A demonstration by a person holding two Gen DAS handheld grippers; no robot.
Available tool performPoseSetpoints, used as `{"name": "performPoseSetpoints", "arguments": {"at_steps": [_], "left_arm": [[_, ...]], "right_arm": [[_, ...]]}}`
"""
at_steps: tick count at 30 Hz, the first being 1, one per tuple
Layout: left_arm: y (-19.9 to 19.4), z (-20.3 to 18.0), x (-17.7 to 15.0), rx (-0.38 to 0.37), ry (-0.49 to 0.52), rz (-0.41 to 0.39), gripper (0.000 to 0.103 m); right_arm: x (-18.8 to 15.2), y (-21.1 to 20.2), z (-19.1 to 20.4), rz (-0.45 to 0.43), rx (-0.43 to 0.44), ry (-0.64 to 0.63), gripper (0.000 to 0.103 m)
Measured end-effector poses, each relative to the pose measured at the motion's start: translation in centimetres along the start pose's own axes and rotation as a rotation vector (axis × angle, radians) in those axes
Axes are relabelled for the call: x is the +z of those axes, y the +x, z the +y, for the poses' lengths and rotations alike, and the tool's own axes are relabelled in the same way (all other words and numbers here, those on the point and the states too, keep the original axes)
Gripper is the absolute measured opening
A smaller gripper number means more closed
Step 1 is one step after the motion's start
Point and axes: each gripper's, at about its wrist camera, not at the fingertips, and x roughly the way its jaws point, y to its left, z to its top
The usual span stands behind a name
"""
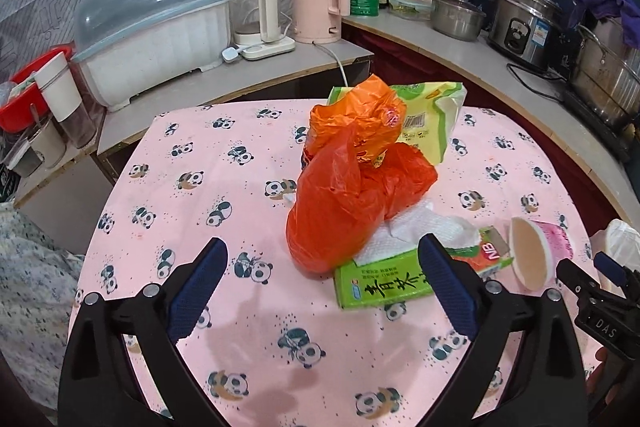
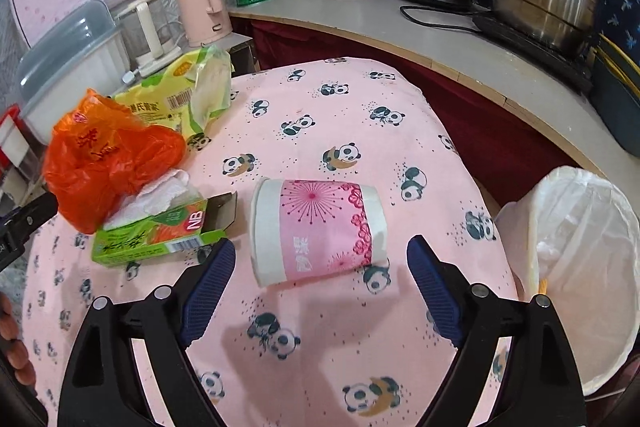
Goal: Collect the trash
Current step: 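Grasp the pink paper cup sideways with right gripper, then grasp the red plastic bag with left gripper while right holds the pink cup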
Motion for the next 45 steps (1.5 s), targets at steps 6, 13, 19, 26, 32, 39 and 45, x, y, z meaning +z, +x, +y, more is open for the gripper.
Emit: {"name": "performPoseSetpoints", "arguments": {"at_steps": [6,13,19,26,32,39,45], "left_arm": [[2.7,-0.6,0.2,-0.030,0.019,0.048,0.091],[4.1,-1.7,0.2,-0.063,0.038,0.081,0.064],[3.6,-1.9,0.0,-0.080,0.032,0.086,0.033],[2.0,-2.4,-0.4,-0.089,0.026,0.069,0.020],[-0.4,-3.7,-0.8,-0.107,0.029,0.040,0.015],[-3.7,-6.4,-1.3,-0.159,0.055,0.010,0.011],[-6.2,-9.3,-1.7,-0.210,0.088,-0.009,0.003]], "right_arm": [[0.8,2.5,0.5,0.021,-0.058,-0.042,0.086],[0.6,4.6,0.0,0.069,-0.039,-0.025,0.087],[0.3,4.4,-0.2,0.075,0.003,0.005,0.082],[0.0,2.0,-0.6,0.035,0.019,0.024,0.081],[-0.4,-0.4,-2.3,0.009,0.036,0.067,0.073],[-1.3,-2.9,-3.5,-0.010,0.049,0.082,0.073],[-1.9,-5.4,-4.8,-0.045,0.054,0.104,0.073]]}}
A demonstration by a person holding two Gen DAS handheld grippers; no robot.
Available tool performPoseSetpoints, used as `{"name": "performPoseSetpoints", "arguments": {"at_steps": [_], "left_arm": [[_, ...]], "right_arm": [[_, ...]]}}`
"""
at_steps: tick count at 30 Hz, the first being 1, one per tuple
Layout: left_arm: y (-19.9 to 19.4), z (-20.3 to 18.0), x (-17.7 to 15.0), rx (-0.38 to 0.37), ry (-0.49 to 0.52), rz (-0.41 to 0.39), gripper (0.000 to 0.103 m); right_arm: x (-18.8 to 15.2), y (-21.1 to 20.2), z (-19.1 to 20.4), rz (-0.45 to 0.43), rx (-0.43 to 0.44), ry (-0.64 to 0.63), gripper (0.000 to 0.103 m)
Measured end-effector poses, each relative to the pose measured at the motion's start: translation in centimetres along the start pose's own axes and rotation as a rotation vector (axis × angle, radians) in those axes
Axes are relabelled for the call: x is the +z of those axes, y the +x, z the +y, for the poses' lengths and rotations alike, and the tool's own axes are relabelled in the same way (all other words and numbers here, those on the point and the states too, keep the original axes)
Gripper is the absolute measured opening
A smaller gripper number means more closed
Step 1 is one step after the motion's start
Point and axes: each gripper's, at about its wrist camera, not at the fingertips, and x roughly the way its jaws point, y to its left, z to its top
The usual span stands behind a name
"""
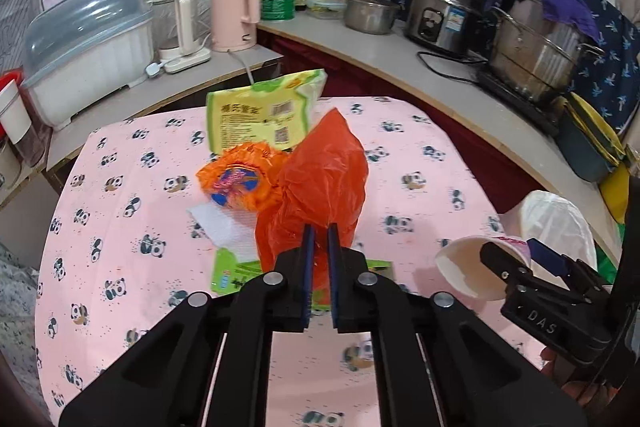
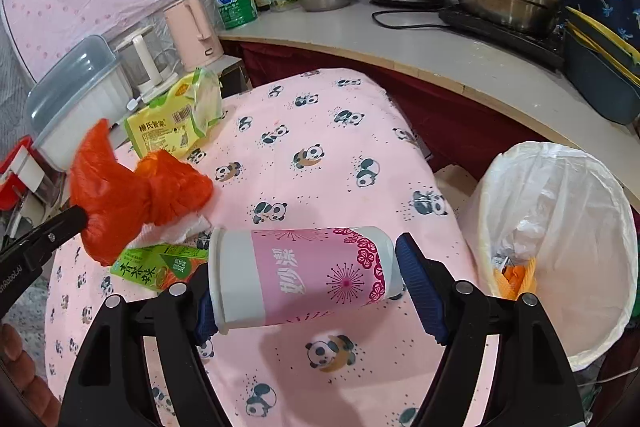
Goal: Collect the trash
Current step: 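Grasp the red plastic bag with left gripper while right holds the pink cup, then carry the pink cup and red bag over the white bin with both grippers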
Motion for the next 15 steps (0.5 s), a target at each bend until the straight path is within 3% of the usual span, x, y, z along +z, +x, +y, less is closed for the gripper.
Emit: {"name": "performPoseSetpoints", "arguments": {"at_steps": [15], "left_arm": [[-3.4,-6.2,0.2,-0.085,0.069,-0.038,0.000]], "right_arm": [[0.4,-6.1,-5.0,-0.098,-0.009,0.070,0.073]]}}
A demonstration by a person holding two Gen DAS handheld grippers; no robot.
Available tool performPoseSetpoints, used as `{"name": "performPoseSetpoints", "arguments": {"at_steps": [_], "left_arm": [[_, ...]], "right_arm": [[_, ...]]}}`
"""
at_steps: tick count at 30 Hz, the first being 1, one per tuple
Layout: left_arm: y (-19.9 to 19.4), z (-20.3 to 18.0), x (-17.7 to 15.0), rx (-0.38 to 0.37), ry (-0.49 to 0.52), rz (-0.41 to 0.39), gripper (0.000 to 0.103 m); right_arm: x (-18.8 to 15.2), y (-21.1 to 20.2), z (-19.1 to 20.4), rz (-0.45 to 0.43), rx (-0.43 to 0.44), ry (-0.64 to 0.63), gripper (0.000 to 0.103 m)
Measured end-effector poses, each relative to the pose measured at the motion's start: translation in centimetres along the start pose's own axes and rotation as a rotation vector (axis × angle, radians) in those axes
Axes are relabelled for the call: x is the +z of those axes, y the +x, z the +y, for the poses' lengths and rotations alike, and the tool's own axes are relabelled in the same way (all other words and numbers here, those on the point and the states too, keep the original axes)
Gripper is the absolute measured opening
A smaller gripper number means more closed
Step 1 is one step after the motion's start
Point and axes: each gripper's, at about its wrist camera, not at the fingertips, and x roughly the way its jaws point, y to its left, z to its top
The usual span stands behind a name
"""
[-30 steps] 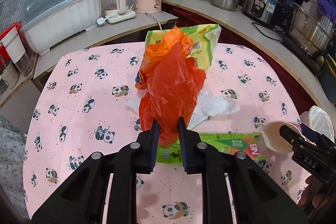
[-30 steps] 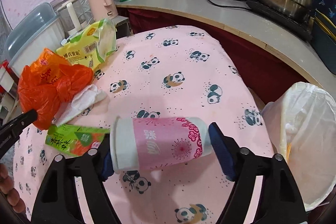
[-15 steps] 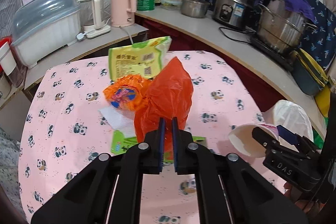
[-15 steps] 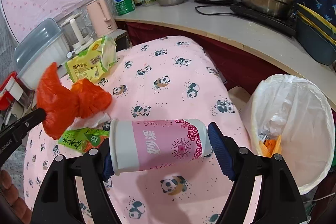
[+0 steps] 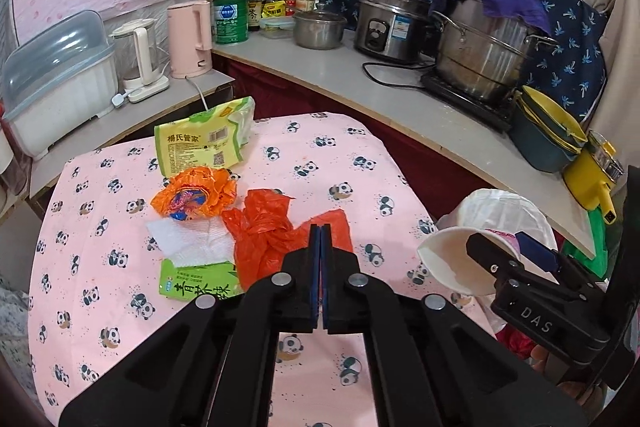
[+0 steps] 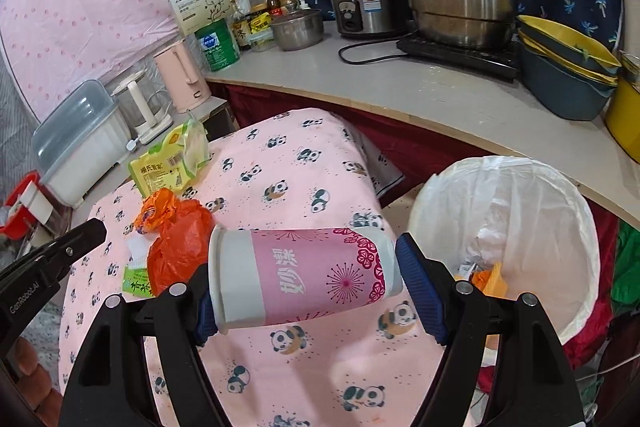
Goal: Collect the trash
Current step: 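Carry the pink cup and red bag over the white bin with both grippers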
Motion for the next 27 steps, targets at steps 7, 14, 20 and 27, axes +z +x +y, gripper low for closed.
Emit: {"name": "performPoseSetpoints", "arguments": {"at_steps": [7,14,20,27], "left_arm": [[1.2,1.2,-3.0,0.045,-0.002,0.035,0.051],[3.2,1.3,-4.5,0.098,0.031,0.056,0.079],[6.1,0.9,-4.0,0.142,0.064,0.081,0.085],[8.7,0.6,-3.5,0.126,0.060,0.163,0.025]], "right_arm": [[-1.1,-0.8,-1.8,0.011,-0.017,0.023,0.073],[-2.1,0.7,-2.1,0.044,-0.002,0.042,0.073],[-2.1,1.8,-1.7,0.061,0.003,0.040,0.073],[-1.9,2.3,-1.5,0.070,-0.001,0.032,0.073]]}}
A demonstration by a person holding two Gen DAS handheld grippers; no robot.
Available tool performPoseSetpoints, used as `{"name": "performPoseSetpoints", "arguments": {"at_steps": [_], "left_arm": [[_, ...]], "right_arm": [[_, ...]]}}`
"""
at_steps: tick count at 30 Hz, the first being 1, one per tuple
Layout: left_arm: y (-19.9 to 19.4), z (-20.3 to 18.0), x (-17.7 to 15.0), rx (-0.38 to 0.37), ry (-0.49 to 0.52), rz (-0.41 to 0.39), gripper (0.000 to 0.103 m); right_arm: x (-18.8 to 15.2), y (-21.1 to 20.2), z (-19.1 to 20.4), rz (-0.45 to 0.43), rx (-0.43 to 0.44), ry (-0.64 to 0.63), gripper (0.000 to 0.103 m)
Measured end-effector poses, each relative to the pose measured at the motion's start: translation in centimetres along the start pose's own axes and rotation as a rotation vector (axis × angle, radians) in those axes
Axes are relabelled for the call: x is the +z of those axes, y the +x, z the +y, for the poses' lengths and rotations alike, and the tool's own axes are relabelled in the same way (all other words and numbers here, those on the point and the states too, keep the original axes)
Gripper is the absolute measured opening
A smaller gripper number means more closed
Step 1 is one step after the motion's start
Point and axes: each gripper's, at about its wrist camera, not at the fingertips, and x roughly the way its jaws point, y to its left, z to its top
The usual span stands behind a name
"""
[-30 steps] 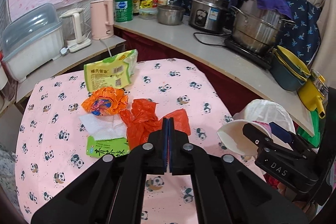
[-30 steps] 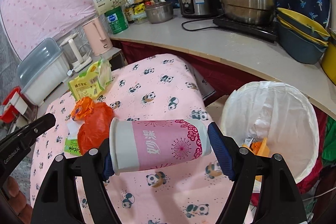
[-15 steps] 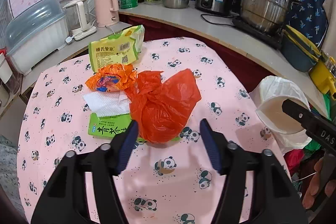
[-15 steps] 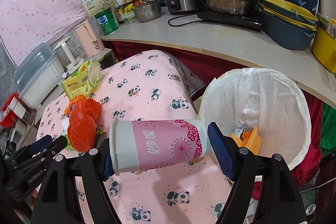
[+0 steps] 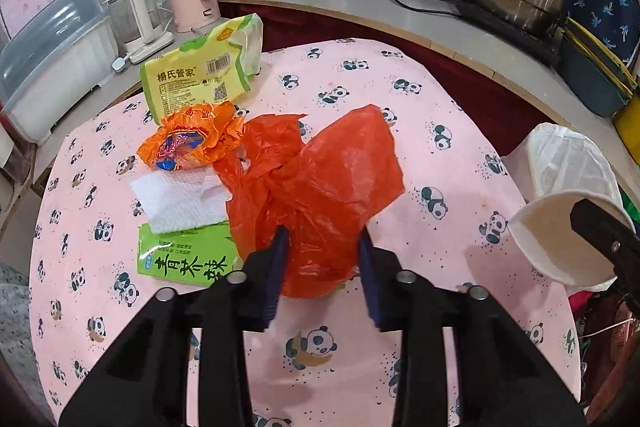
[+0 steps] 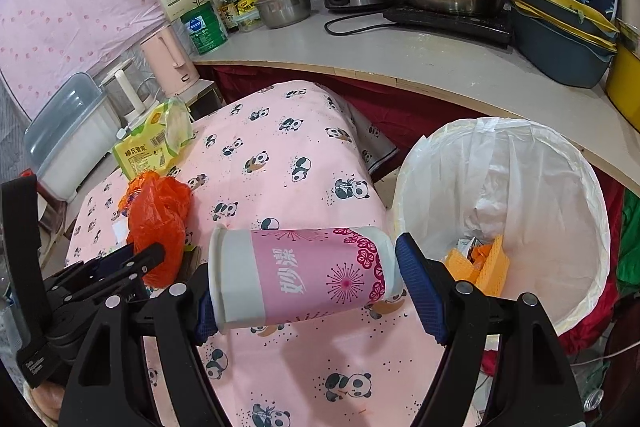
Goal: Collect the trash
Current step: 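Carry the pink cup and red bag over the white bin with both grippers, then open left gripper to drop the red bag while right releases the cup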
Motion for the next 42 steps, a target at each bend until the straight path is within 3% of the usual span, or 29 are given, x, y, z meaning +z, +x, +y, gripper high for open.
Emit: {"name": "performPoseSetpoints", "arguments": {"at_steps": [1,6,15,25,32,42], "left_arm": [[-0.2,-0.2,0.2,-0.004,0.005,-0.003,0.017],[-2.2,-1.0,1.2,-0.028,0.004,-0.042,0.011],[-6.7,-5.0,3.5,-0.112,0.046,-0.126,0.009],[-9.2,-11.6,5.1,-0.236,0.117,-0.153,0.009],[-9.0,-17.0,5.4,-0.341,0.181,-0.127,0.009],[-5.8,-23.2,4.8,-0.510,0.201,0.003,0.012]], "right_arm": [[0.0,-0.1,0.0,-0.003,-0.001,-0.002,0.073],[0.6,-1.2,-0.1,-0.029,0.000,-0.003,0.073],[2.2,-4.6,-1.3,-0.100,-0.013,0.005,0.073],[3.3,-7.9,-6.4,-0.166,-0.071,0.067,0.073],[3.0,-9.1,-11.9,-0.188,-0.134,0.151,0.073],[2.0,-10.2,-18.5,-0.197,-0.215,0.252,0.073]]}}
